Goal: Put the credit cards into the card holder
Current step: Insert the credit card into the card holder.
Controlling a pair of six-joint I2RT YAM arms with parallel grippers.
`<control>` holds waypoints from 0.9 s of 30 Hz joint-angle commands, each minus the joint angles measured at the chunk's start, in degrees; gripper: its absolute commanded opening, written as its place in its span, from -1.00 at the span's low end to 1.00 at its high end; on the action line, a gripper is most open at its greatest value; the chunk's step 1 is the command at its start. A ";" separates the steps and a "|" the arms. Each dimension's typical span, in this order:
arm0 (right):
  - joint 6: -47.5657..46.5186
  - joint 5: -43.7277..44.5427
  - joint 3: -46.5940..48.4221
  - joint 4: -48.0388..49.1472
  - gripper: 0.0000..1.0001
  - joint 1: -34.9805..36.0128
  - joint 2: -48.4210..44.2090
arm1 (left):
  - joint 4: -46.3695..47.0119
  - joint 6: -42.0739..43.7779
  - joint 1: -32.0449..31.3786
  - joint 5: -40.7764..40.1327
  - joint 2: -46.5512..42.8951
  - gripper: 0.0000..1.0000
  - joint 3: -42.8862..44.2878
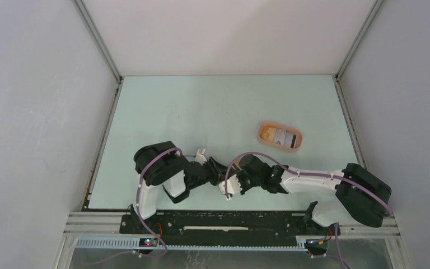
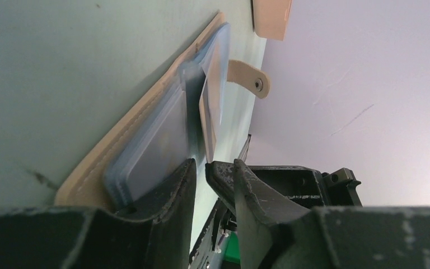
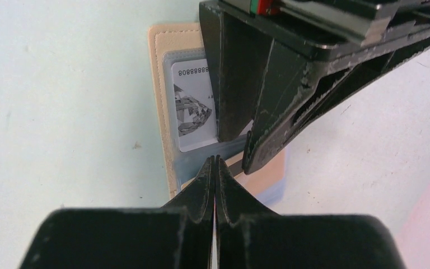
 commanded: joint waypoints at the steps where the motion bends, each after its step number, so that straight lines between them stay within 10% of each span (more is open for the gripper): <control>1: 1.83 -0.03 0.84 -2.52 -0.96 -0.91 -1.98 | -2.65 3.10 0.70 -1.51 -2.82 -0.27 -2.35; 14: 9.53 -11.61 4.60 -8.86 -0.78 -4.19 -8.39 | -9.01 11.01 1.15 -5.01 -18.49 -0.30 -8.83; 27: 40.39 -18.02 19.79 -20.03 0.33 -14.69 -3.72 | -25.59 44.12 0.95 -13.34 -48.70 -0.34 -13.50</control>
